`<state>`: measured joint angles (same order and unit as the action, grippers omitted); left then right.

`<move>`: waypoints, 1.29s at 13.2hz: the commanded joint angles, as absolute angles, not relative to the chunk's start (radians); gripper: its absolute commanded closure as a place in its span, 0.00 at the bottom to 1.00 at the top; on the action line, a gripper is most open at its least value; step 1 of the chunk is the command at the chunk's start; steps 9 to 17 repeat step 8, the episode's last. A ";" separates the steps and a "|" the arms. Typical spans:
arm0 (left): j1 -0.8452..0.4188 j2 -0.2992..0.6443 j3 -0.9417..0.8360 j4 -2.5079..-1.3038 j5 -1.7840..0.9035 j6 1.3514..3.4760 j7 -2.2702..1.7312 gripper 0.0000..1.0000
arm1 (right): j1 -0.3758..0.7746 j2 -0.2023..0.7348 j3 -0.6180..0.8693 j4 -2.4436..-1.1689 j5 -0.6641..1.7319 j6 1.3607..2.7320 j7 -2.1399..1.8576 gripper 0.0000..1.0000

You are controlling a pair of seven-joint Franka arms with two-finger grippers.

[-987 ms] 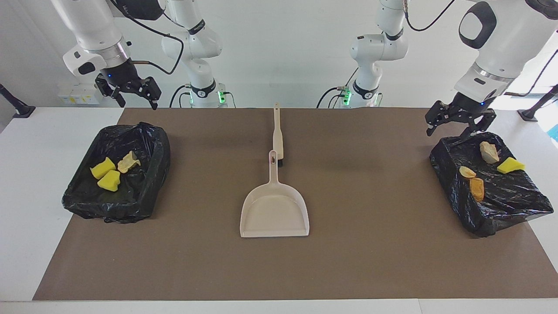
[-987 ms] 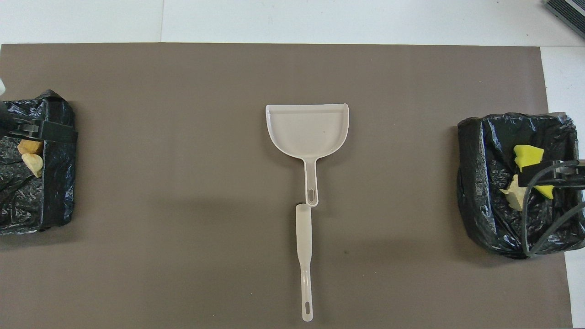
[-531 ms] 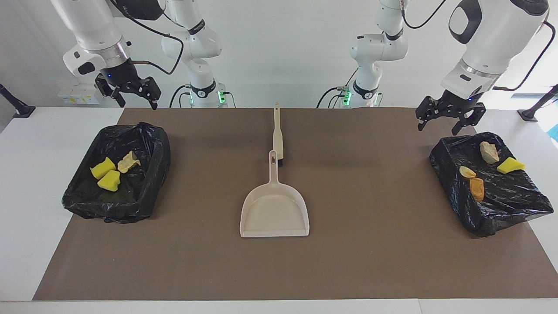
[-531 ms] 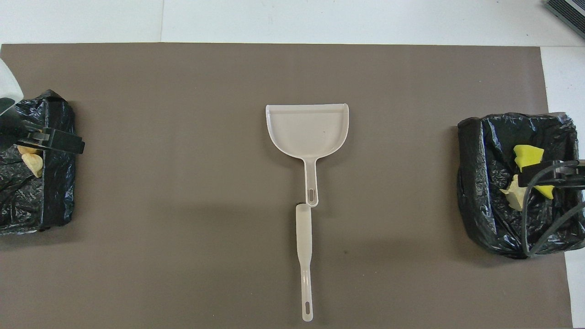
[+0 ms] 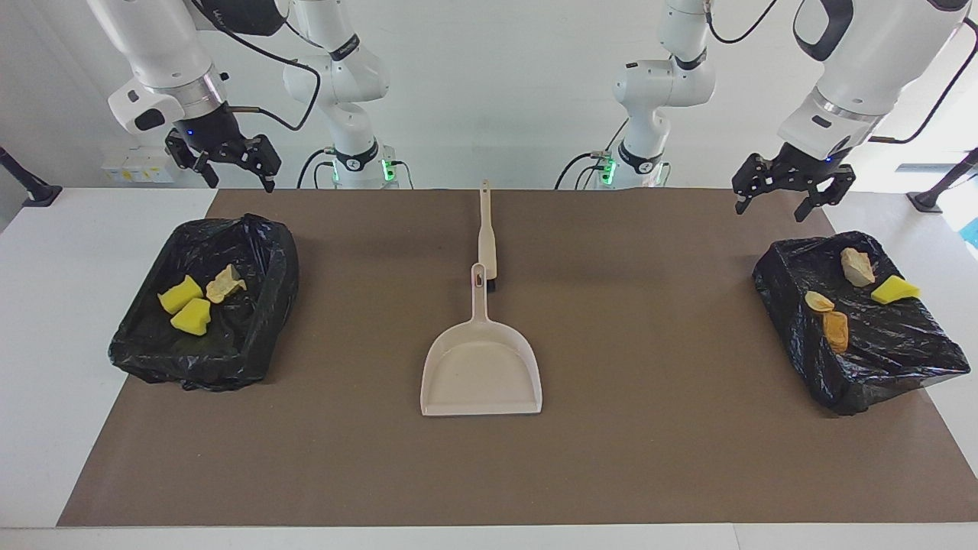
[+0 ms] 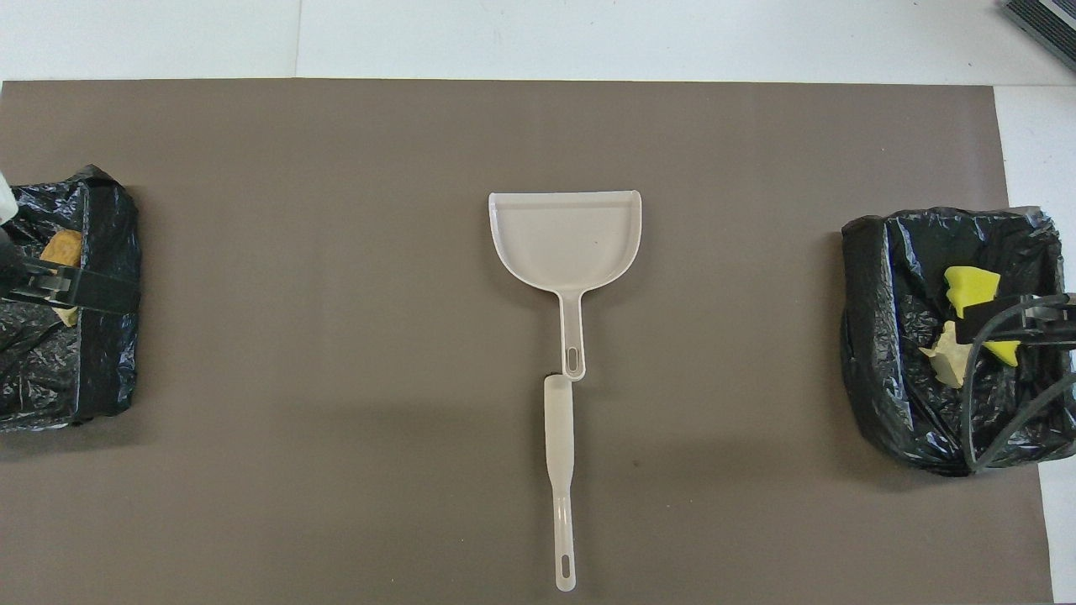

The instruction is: Sweep and dump trash in bin

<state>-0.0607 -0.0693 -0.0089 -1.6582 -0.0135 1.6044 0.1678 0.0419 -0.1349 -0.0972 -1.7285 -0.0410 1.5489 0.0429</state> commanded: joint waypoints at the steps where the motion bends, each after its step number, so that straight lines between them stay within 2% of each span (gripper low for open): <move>1: -0.069 -0.097 -0.003 -1.692 -0.003 1.632 0.193 0.00 | 0.029 -0.158 -0.097 -1.753 -0.025 1.563 0.006 0.00; 17: -0.063 -0.100 -0.003 -1.695 -0.005 1.620 0.190 0.00 | 0.012 -0.156 -0.104 -1.753 -0.025 1.568 -0.044 0.00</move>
